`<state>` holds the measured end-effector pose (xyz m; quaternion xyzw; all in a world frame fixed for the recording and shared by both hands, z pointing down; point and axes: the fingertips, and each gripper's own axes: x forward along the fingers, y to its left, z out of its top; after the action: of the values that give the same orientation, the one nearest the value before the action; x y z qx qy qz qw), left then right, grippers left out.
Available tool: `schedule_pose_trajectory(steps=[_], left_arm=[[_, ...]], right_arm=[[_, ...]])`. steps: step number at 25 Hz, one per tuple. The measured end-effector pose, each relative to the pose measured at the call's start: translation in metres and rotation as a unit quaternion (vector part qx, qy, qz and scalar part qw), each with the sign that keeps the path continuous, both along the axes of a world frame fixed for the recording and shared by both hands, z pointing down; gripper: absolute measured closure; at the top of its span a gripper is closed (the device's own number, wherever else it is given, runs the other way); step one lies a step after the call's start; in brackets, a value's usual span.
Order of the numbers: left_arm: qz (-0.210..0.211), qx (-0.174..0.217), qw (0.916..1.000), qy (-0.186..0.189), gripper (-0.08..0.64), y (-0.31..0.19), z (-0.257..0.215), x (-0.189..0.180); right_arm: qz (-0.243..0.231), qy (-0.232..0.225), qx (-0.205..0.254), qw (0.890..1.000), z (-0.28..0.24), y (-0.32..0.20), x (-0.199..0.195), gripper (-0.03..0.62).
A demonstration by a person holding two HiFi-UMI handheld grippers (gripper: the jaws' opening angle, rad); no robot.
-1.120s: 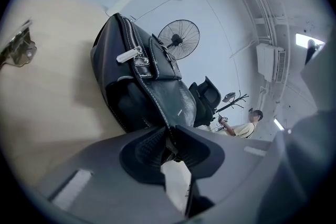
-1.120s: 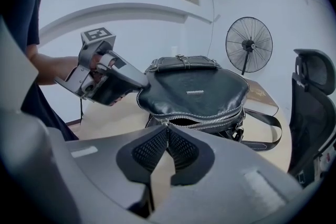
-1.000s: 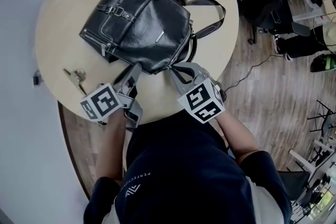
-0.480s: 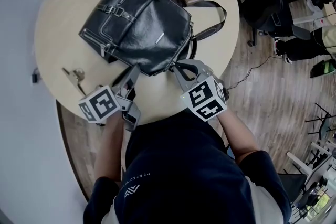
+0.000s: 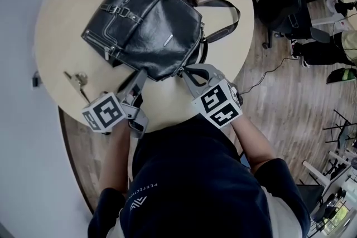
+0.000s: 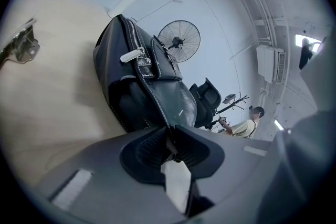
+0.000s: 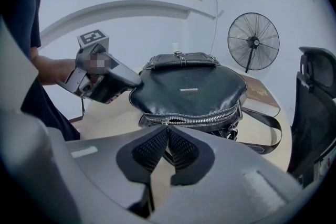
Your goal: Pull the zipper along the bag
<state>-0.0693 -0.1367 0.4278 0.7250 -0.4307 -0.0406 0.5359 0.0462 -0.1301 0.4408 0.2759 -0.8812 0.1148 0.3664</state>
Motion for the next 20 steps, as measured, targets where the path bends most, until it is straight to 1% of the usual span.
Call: schedule_pose_trajectory(steps=[3,5,8,11,14,18,20], left_arm=[[0.003,-0.003,1.0,-0.008,0.474,0.001,-0.001,-0.001],[0.004,-0.005,1.0,-0.002,0.471,0.001,-0.001,0.0],[0.004,-0.012,0.9999,-0.006,0.468,0.002,-0.001,-0.001],[0.006,-0.002,0.9999,0.01,0.457,0.001,-0.004,0.005],[0.009,-0.005,0.9999,-0.014,0.43,0.001,-0.005,0.004],[0.009,0.0,1.0,0.001,0.443,-0.001,-0.006,0.008],[0.008,-0.008,0.9998,-0.014,0.446,0.0,-0.005,0.005]], right_arm=[[-0.003,-0.002,-0.004,1.0,0.003,0.0,0.0,0.577],[-0.002,-0.002,-0.009,1.0,0.005,-0.001,0.001,0.577],[-0.001,-0.009,-0.017,1.0,0.008,-0.001,-0.001,0.577],[-0.002,-0.01,-0.019,1.0,0.01,-0.002,-0.004,0.577],[-0.003,-0.007,-0.019,1.0,0.012,-0.002,-0.006,0.577],[-0.005,-0.004,-0.02,1.0,0.013,-0.002,-0.008,0.577],[-0.005,-0.004,-0.021,1.0,0.014,-0.002,-0.008,0.577]])
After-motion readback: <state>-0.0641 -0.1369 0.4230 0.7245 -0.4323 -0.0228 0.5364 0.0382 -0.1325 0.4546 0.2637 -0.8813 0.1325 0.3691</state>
